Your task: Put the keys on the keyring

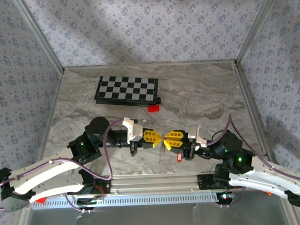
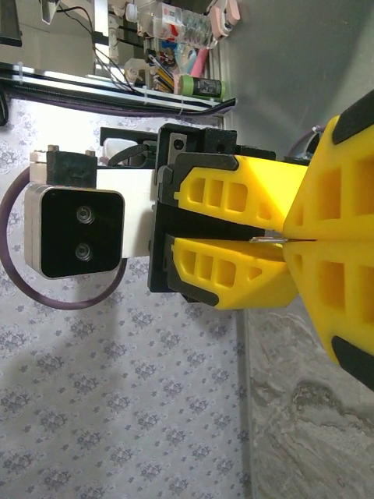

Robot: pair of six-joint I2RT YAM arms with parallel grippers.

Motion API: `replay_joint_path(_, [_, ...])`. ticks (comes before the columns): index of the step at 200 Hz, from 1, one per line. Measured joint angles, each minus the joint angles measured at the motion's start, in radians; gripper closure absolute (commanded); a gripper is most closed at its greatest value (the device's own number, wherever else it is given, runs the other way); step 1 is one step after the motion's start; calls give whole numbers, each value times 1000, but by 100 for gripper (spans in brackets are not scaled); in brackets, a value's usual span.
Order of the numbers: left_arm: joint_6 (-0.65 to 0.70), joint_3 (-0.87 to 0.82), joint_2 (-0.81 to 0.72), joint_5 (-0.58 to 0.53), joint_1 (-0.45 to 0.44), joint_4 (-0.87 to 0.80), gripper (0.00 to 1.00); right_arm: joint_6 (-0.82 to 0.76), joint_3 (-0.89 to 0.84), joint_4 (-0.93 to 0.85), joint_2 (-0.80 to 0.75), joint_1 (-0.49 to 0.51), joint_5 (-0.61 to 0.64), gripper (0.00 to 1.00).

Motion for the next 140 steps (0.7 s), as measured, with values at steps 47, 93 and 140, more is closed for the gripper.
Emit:
replay_joint_path(47, [17, 0, 5, -18, 0, -2, 100, -1, 0, 7, 0, 0, 1, 100])
replay_joint_path(93, [35, 10, 6, -26, 0, -31, 92, -5, 3, -10, 1, 0, 8, 100])
replay_joint_path(140, [69, 51, 7, -26, -1, -152, 84, -46, 57, -127, 12, 3, 6, 100])
